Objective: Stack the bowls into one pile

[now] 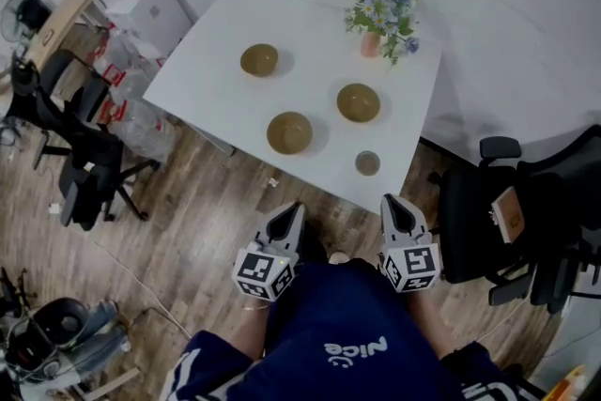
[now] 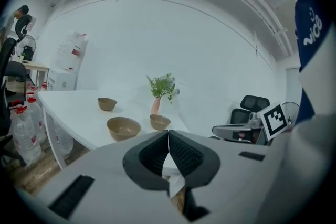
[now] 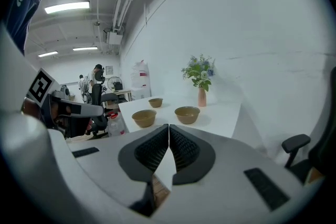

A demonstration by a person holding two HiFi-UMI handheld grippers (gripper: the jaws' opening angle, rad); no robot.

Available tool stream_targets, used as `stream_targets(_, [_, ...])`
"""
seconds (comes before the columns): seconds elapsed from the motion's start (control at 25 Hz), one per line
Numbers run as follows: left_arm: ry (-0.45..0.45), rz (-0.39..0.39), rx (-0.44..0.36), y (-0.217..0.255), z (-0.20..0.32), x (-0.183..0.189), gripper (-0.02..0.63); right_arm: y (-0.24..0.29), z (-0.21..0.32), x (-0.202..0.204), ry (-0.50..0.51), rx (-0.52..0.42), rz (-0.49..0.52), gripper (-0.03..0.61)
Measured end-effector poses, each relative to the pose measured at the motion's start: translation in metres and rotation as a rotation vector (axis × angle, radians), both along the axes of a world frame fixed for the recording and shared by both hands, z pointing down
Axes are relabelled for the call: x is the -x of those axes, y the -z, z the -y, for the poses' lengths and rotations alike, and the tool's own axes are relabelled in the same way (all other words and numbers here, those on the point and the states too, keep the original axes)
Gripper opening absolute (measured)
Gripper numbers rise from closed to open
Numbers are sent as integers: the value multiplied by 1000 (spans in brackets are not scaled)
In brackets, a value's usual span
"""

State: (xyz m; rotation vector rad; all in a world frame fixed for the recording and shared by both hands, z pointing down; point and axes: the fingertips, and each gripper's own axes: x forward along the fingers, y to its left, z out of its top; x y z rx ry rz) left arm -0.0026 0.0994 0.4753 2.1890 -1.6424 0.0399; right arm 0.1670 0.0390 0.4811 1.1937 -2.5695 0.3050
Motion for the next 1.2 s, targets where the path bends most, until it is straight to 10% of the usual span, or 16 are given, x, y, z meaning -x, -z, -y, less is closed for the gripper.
stream_targets(0.68, [-84, -162, -12, 9, 149, 117, 18, -1, 112, 108, -99, 19, -13, 23])
stream_targets(1.2, [-115, -101, 22, -3, 183, 179, 18, -26, 148, 155, -183, 133, -48, 25])
